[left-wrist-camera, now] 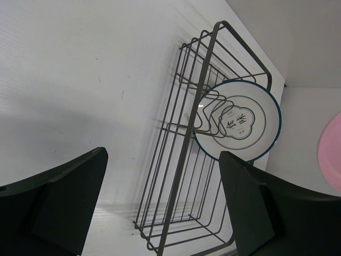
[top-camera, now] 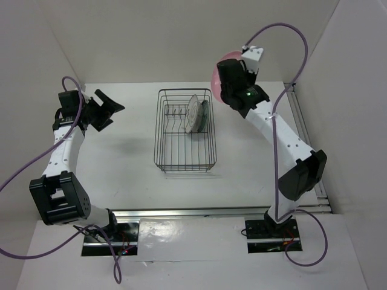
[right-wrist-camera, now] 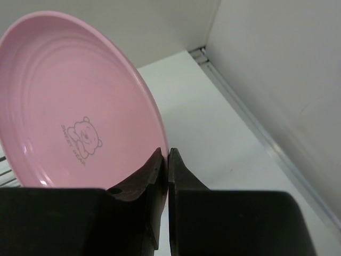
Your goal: Load the plates into the dish rack
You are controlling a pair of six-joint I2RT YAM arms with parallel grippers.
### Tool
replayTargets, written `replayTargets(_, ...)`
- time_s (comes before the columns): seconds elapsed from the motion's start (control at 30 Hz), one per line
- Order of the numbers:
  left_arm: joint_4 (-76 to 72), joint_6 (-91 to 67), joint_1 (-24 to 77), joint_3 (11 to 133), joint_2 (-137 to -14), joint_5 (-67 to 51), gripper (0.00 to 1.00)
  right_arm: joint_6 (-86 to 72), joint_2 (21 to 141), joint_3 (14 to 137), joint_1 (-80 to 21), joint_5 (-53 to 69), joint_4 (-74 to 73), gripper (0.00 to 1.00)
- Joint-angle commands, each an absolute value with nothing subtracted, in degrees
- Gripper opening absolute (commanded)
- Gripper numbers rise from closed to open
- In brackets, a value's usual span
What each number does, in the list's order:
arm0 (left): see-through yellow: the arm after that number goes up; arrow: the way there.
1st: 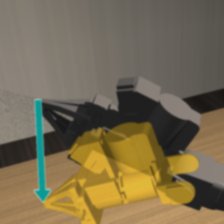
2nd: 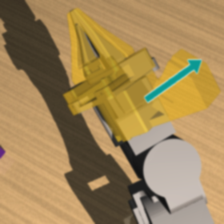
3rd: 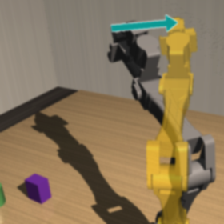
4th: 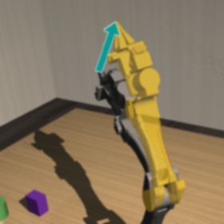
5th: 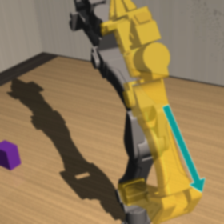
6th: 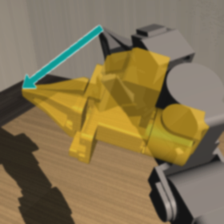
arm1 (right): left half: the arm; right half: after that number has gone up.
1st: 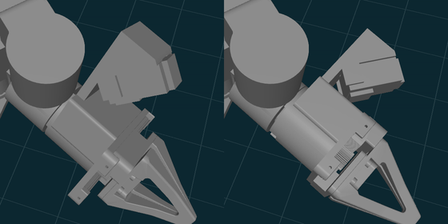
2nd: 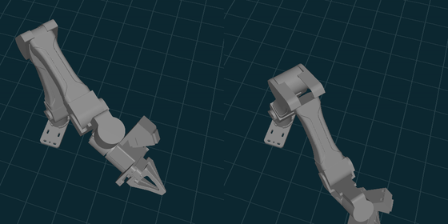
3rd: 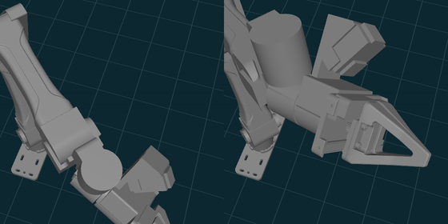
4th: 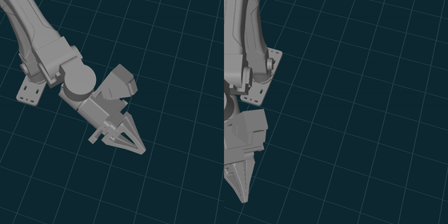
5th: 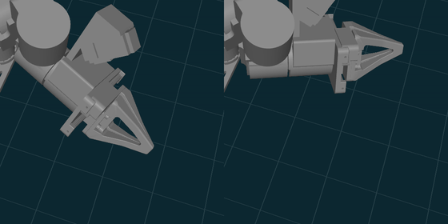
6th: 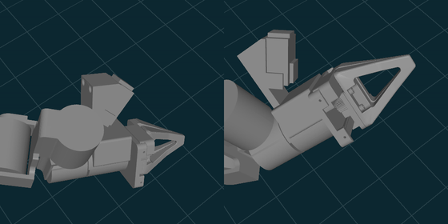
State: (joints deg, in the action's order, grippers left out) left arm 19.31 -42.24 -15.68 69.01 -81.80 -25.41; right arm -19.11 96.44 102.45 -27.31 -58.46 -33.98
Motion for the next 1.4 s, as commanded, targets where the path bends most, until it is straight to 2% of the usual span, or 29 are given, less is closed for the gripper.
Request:
replayTargets(0.0,18.1,-42.3,-16.0,69.0,-80.0,-25.4,1.0,-14.1,96.2,110.3,-32.4,-75.6,-36.3,0.0)
replayTargets(0.1,18.1,-42.3,-16.0,69.0,-80.0,-25.4,1.0,-4.3,98.5,111.9,-40.5,-83.3,-29.1,0.0)
replayTargets(0.2,18.1,-42.3,-16.0,69.0,-80.0,-24.9,1.0,15.3,99.9,107.6,-44.8,-87.3,-8.2,0.0)
replayTargets(0.23,18.6,-42.3,-16.0,69.0,-80.0,-24.9,1.0,21.6,99.9,105.8,-46.7,-87.9,6.5,0.0)
replayTargets(0.27,18.6,-42.3,-16.0,69.0,-80.0,-24.9,1.0,31.9,101.8,104.0,-47.5,-87.9,12.3,0.0)
replayTargets(0.37,20.5,-42.3,-16.0,69.5,-80.0,-23.2,1.0,40.8,107.5,106.3,-50.2,-89.1,22.9,0.0)
replayTargets(0.63,21.7,-42.3,-16.5,70.0,-79.5,-21.9,1.0,47.3,118.8,117.3,-53.4,-89.7,24.0,0.0)
replayTargets(0.8,21.7,-42.3,-16.5,70.0,-79.5,-22.6,1.0,58.1,122.9,117.9,-54.0,-90.3,36.8,0.0)
replayTargets(1.1,21.7,-42.3,-17.1,70.0,-80.0,-23.6,1.0,69.4,131.0,126.1,-55.0,-92.1,45.2,0.0)
replayTargets(1.2,21.7,-41.7,-17.1,70.6,-80.0,-23.6,1.0,79.0,133.3,126.1,-55.0,-93.4,55.7,0.0)
replayTargets(1.23,21.7,-41.7,-17.1,70.6,-80.0,-23.6,1.0,82.2,134.6,126.1,-55.0,-94.2,63.7,0.0)
replayTargets(1.37,21.7,-41.7,-17.1,70.6,-80.0,-25.0,1.0,104.5,139.3,132.7,-55.0,-95.7,83.2,0.0)
